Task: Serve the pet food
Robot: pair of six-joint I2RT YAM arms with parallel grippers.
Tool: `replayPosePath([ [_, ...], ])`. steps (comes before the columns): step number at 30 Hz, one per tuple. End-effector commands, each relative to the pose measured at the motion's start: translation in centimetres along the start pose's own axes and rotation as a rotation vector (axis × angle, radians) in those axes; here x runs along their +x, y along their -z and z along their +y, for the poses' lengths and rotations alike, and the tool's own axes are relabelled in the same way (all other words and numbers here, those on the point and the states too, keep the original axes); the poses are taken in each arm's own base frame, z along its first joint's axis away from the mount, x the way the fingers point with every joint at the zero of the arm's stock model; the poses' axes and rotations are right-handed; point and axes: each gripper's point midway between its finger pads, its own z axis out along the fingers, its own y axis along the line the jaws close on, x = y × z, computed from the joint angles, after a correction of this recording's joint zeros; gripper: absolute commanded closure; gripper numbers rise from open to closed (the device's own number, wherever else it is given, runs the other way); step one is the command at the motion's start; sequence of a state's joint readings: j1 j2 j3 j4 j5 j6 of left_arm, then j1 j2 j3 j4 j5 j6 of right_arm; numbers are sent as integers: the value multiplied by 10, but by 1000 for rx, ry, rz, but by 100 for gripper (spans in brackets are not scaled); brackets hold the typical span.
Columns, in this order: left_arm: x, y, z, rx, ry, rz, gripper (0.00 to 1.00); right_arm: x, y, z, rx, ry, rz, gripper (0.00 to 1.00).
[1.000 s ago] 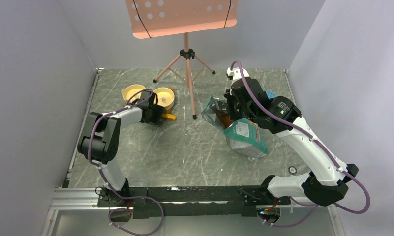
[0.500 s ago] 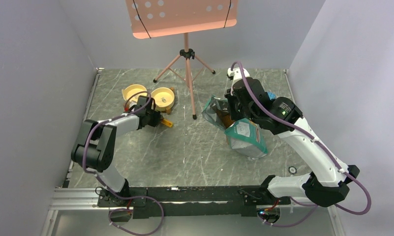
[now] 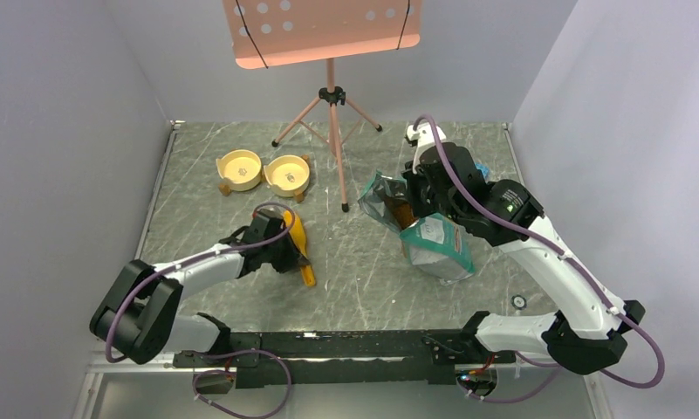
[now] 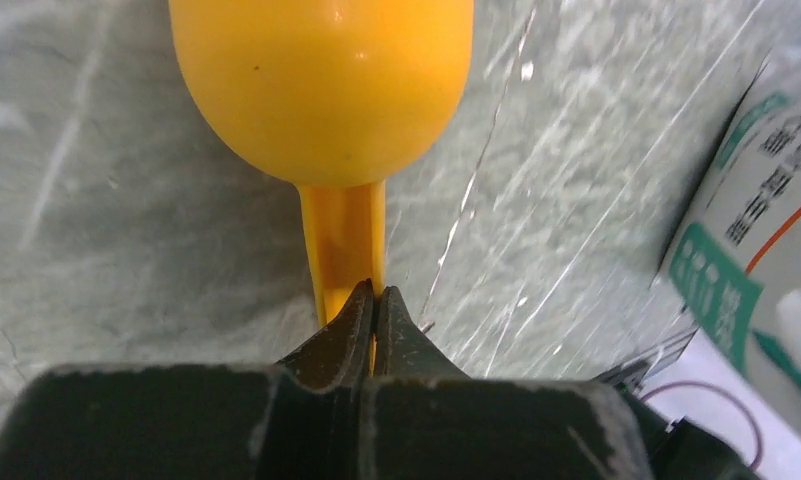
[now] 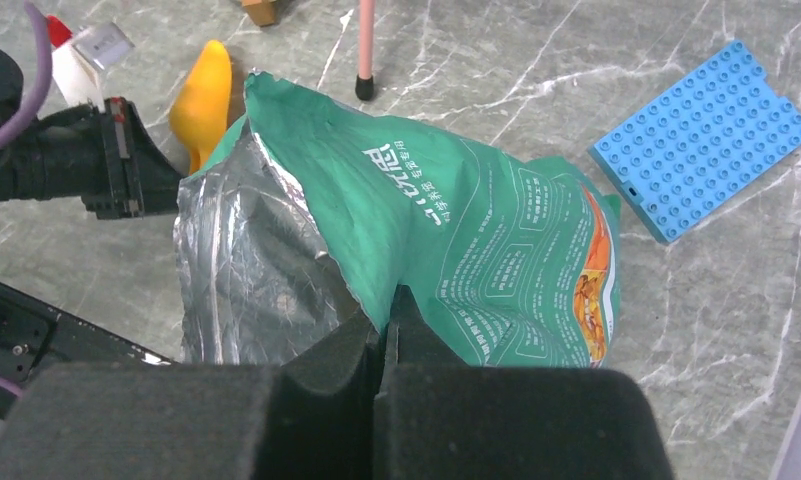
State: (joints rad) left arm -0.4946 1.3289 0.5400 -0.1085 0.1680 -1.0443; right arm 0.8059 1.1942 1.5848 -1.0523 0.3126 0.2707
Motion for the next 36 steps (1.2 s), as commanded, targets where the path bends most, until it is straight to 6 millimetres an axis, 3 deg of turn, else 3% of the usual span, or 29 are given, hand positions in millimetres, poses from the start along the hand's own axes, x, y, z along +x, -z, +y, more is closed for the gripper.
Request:
replayPosePath([
  [1, 11, 11, -41, 206, -201, 13, 100, -21, 19, 8, -76, -41, -115, 100],
  [5, 39, 28, -89, 576, -306, 140, 100, -14, 24, 6, -79, -54, -101, 100],
  [7, 52, 39, -104, 733, -361, 202, 100, -10, 26, 5, -83, -66, -97, 100],
  [10, 73, 35, -99, 798, -418, 346, 100, -1, 27, 5, -93, -78, -98, 100],
  [14, 95, 24, -74, 814, -412, 506, 100, 7, 23, 7, -103, -105, -91, 100],
  [17, 92, 22, -60, 825, -364, 507, 96, 5, 26, 7, -105, -114, -87, 100],
  [22, 85, 3, -25, 721, -326, 484, 90, 8, 27, 4, -93, -103, -89, 100],
  [27, 78, 7, -20, 687, -349, 431, 70, 11, 28, 6, -105, -133, -88, 100],
  [30, 70, 9, -15, 608, -395, 393, 66, 16, 22, 11, -126, -138, -70, 100],
  [33, 60, 20, -23, 615, -421, 335, 60, 19, 19, 15, -136, -133, -52, 100],
  [34, 56, 23, -25, 605, -434, 318, 54, 19, 18, 15, -137, -130, -50, 100],
  [36, 51, 29, -28, 580, -452, 284, 33, 18, 19, 14, -134, -131, -54, 100],
])
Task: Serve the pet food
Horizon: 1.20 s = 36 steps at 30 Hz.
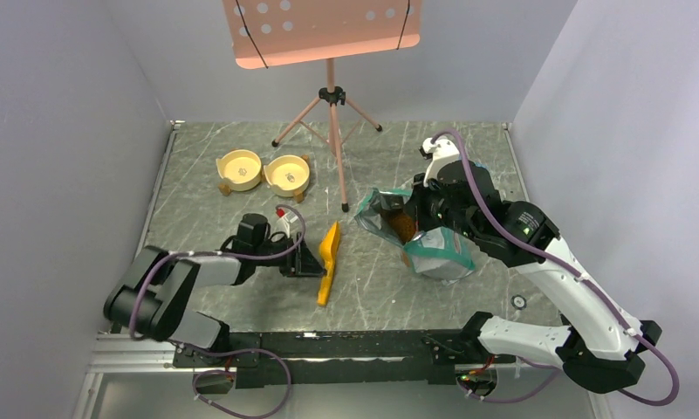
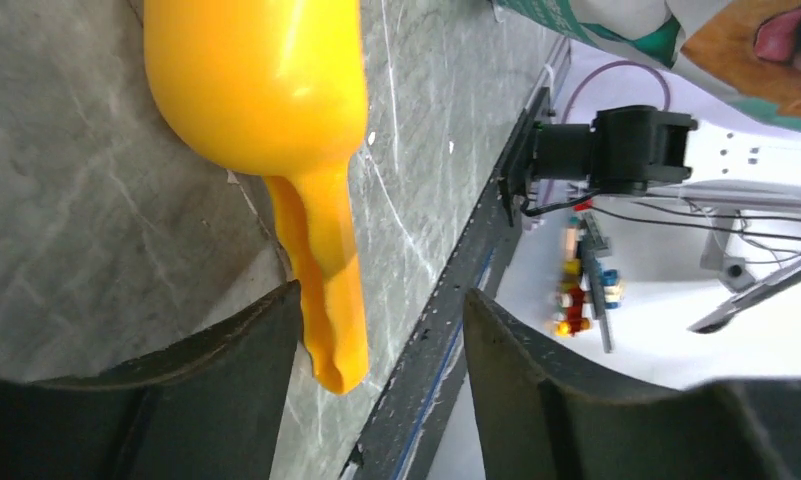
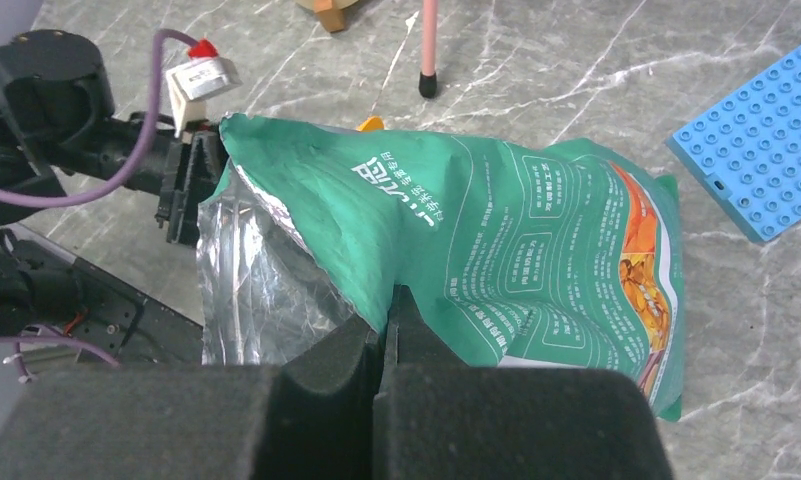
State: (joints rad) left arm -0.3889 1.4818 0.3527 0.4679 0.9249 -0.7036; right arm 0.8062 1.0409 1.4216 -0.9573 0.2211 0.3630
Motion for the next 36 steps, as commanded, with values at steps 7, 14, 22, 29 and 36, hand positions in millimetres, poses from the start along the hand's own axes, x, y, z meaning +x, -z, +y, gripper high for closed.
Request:
replayPosePath([
  [7, -24, 39, 12, -447, -104, -219, 15, -3, 5, 1, -9, -22, -20, 100],
  [14, -28, 37, 4, -618, -217, -528, 1, 2, 4, 4, -27, -48, -11, 100],
  [22, -28, 0, 0, -727, -487, -582, 1, 8, 9, 2, -22, -38, 26, 100],
  [29, -14, -14, 20, -780, -533, -579, 16, 8, 10, 5, -34, -24, 48, 100],
  [36, 14, -33, 38, -885, -628, -556, 34, 20, 2, 8, -50, -21, 74, 100],
])
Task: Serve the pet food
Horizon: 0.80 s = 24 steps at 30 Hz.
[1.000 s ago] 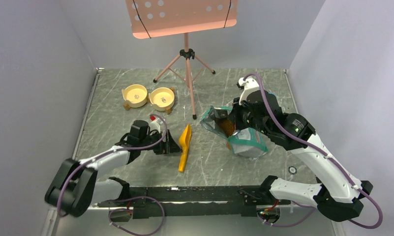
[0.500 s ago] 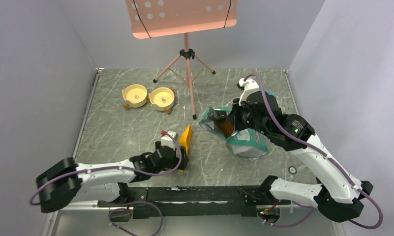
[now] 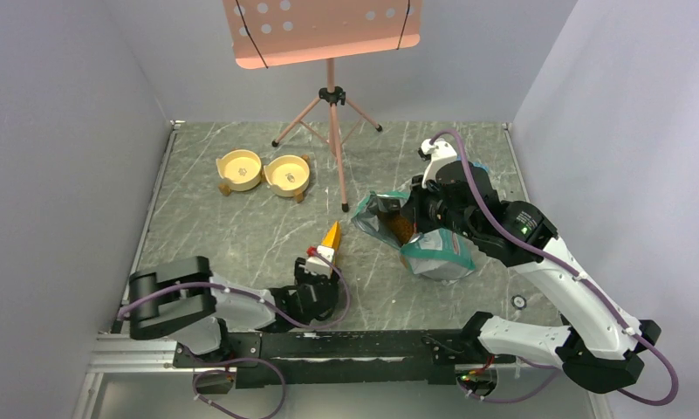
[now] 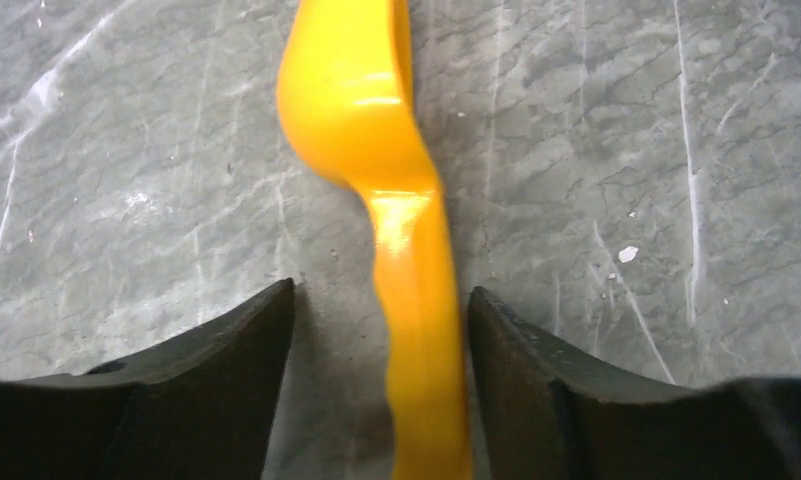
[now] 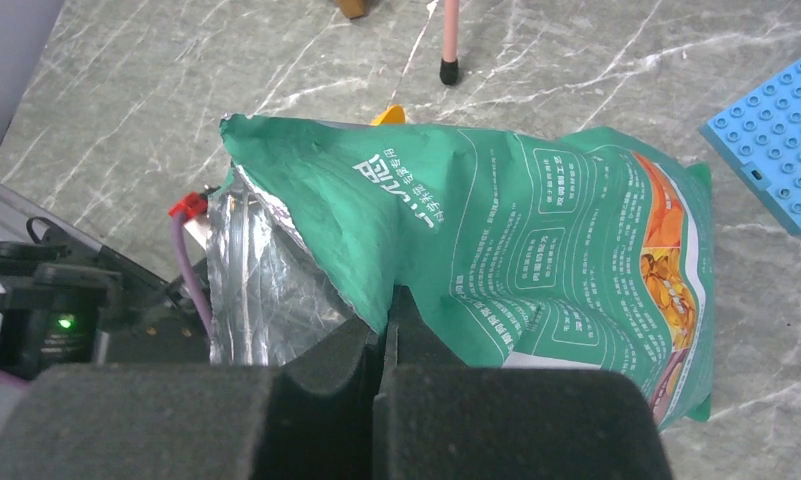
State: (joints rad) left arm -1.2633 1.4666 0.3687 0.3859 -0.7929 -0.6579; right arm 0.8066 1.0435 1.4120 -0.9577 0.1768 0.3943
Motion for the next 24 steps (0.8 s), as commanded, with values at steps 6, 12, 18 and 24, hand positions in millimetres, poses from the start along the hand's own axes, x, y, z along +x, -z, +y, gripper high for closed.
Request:
replayPosePath([
  [6, 46, 6, -8, -91, -45, 40, 53, 8, 2, 1, -7, 0, 41, 100],
  [12, 44, 29, -7, -17, -85, 148, 91, 7, 7, -4, 15, -14, 26, 100],
  [18, -16, 95, -41, 243, 56, 270, 100, -1, 9, -15, 63, 0, -31, 100],
  [24, -77, 169, -29, 449, 379, 364, 100, -10, -4, -24, 142, 70, -23, 100],
])
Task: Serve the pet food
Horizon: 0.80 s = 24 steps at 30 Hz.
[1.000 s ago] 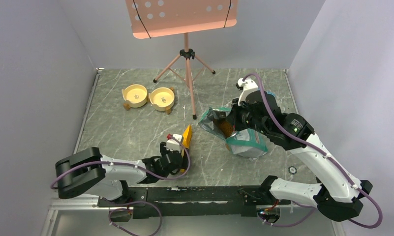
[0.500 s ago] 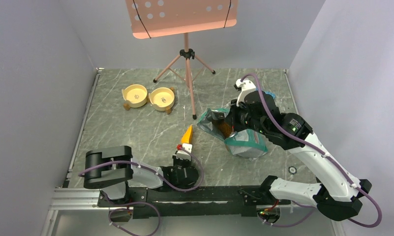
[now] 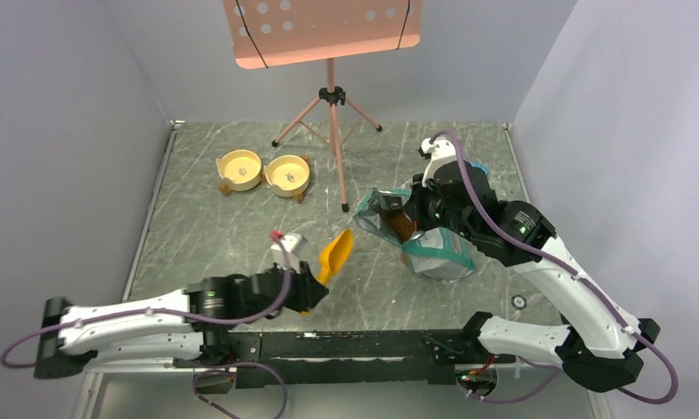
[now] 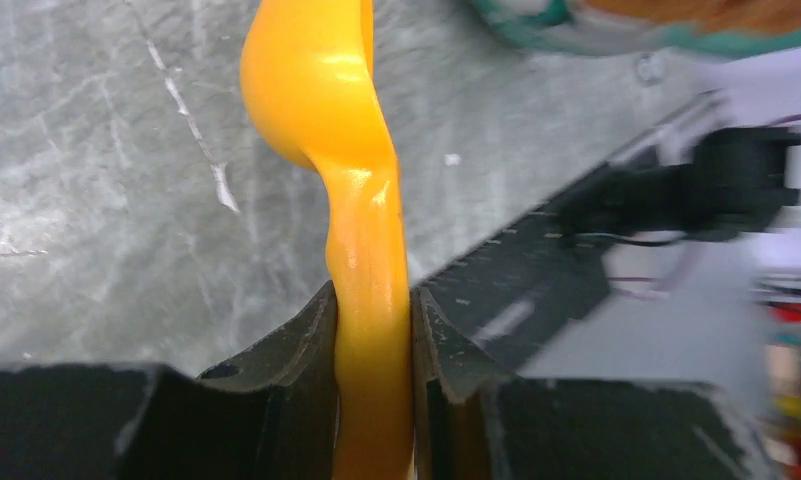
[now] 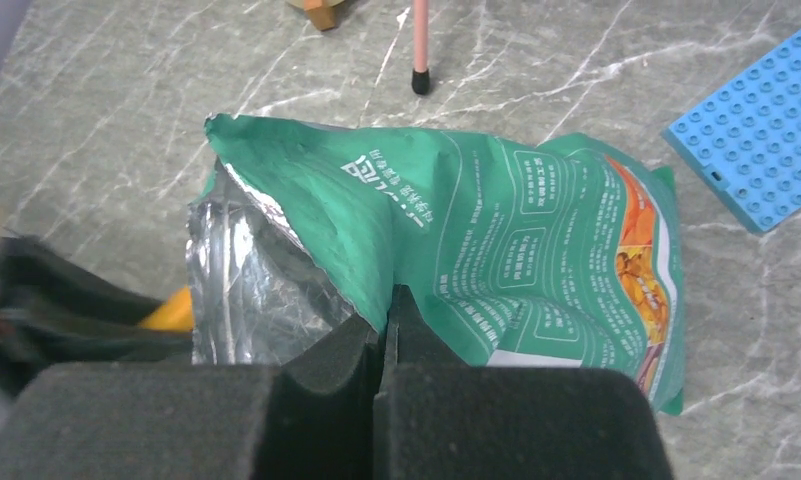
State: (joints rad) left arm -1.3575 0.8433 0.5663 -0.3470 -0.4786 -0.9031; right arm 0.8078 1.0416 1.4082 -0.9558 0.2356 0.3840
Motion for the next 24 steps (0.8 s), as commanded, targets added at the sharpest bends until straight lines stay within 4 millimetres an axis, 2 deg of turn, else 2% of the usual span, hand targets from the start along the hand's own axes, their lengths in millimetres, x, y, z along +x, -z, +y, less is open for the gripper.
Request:
replayPosePath([
  [1, -9, 64, -3, 91, 191, 171, 100, -8, -6, -16, 103, 73, -3, 100],
  [3, -28, 91, -9, 140, 259, 182, 100, -12, -12, -17, 120, 97, -5, 100],
  [4, -44, 107, -17, 182, 279, 166, 100, -14, -15, -17, 120, 112, -5, 100],
  [6, -62, 132, -32, 246, 288, 189, 100, -16, -21, -12, 109, 126, 1, 100],
  [8, -81, 151, -48, 293, 267, 215, 100, -18, -27, -6, 90, 138, 4, 100],
  [11, -98, 166, -63, 289, 233, 288, 100, -14, -38, -2, 77, 163, 20, 100],
  [16, -124, 171, -101, 481, 187, 385, 100, -13, -47, -3, 120, 193, 33, 100],
  [19, -131, 161, -108, 513, 222, 443, 100, -15, -48, 6, 87, 199, 33, 100],
  [22, -134, 148, -114, 537, 334, 518, 100, -15, -46, 24, 50, 220, 10, 100],
  [24, -143, 146, -121, 596, 375, 523, 100, -13, -47, 29, 59, 234, 13, 100],
])
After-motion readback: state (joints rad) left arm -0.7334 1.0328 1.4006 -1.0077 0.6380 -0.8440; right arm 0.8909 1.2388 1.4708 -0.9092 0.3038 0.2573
